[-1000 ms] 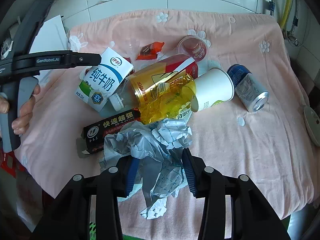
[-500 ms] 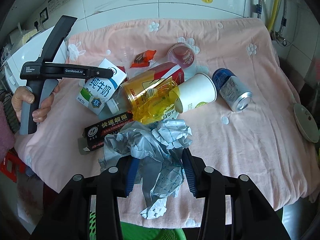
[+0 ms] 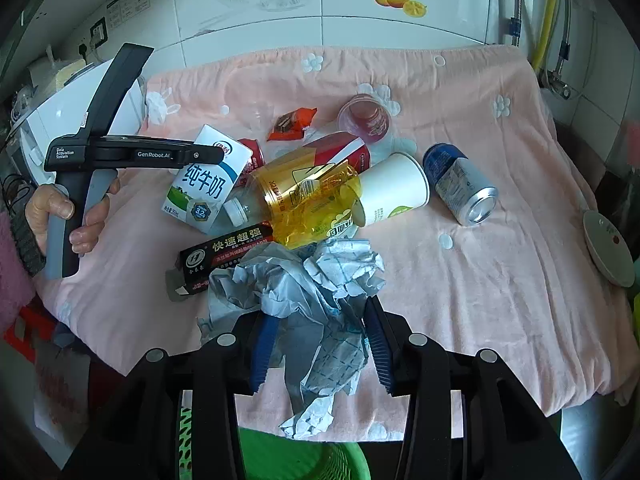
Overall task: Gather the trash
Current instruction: 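Carry the foil and carton over the green basket and open both tools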
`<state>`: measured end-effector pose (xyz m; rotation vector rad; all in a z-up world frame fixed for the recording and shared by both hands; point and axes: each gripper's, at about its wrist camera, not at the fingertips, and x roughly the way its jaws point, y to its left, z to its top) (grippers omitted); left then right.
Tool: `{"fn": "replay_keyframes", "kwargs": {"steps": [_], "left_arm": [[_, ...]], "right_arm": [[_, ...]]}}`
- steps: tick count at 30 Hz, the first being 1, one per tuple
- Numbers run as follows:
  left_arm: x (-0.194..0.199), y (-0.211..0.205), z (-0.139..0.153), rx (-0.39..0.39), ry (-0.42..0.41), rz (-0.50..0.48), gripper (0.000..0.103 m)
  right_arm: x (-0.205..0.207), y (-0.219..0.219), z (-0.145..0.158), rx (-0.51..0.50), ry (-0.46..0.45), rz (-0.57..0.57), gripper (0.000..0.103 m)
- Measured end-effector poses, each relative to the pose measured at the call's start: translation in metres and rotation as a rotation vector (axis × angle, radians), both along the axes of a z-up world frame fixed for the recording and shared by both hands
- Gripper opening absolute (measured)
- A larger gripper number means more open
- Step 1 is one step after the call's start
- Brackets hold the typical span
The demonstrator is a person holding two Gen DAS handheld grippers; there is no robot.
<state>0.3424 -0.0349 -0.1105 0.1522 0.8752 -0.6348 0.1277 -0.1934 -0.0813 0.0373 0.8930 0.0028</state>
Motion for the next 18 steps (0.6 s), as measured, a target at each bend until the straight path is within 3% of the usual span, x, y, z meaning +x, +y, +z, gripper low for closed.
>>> {"fn": "replay_keyframes", "kwargs": {"steps": [9, 18], "left_arm": [[-0.045, 0.021, 0.019, -0.027, -0.056, 0.087, 0.051], [-0.119, 0.046, 0.054, -0.064, -0.121, 0.155, 0.051]], "right_arm": [[-0.024, 0.001, 0.012, 0.001, -0.035, 0.044, 0.041], [-0.067, 0.005, 0.020, -0.017, -0.050, 0.126, 0.041]]}}
